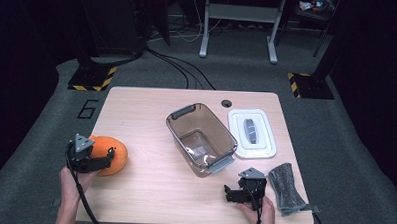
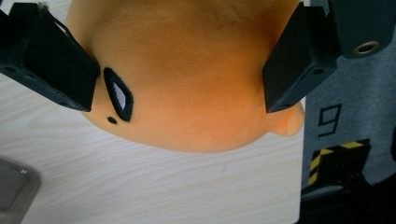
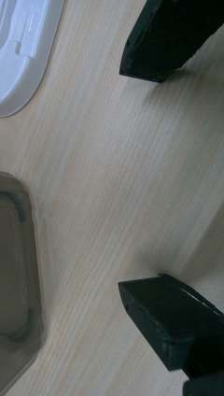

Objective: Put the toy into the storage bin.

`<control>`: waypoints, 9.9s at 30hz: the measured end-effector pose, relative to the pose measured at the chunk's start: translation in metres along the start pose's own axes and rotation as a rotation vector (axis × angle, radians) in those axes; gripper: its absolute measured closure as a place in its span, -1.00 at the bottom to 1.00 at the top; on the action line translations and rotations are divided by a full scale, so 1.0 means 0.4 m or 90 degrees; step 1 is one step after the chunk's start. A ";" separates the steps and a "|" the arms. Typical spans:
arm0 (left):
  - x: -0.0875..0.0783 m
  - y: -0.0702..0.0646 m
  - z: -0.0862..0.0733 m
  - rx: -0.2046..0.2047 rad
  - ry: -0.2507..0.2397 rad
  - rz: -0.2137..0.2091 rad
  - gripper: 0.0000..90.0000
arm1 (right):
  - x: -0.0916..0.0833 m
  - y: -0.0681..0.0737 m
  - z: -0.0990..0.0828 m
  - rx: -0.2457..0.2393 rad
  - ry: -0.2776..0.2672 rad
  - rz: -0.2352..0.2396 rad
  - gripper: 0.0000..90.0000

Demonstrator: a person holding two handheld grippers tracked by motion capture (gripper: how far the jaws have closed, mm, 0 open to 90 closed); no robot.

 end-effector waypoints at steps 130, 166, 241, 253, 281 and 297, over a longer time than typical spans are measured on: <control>-0.057 -0.175 0.377 0.105 -0.194 -0.171 0.31 | -0.001 -0.004 0.000 -0.011 0.004 0.006 -1.00; -0.039 -0.420 0.492 0.162 -0.198 -0.292 0.28 | 0.000 -0.003 0.001 -0.004 0.000 0.004 -1.00; 0.123 -0.587 0.399 0.229 -0.030 -0.331 0.13 | -0.001 -0.004 0.000 -0.009 0.002 0.004 -1.00; 0.144 -0.618 0.383 0.280 0.023 -0.305 0.11 | -0.001 -0.004 0.000 -0.008 0.002 0.003 -1.00; 0.077 -0.576 0.406 0.252 -0.010 -0.330 -0.55 | -0.001 -0.005 0.000 -0.011 0.005 0.006 -1.00; 0.001 -0.505 0.376 0.218 -0.059 -0.322 -0.74 | -0.002 -0.005 0.000 -0.013 0.003 0.007 -1.00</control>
Point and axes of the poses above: each handheld gripper's, and its own axes: x roughly forward along the jaws, z roughly out of its top, y roughly to its left, the point moved 4 cm from there along x, roughly forward along the jaws, and after that the axes turned 14 degrees about z, right-handed, at the moved point
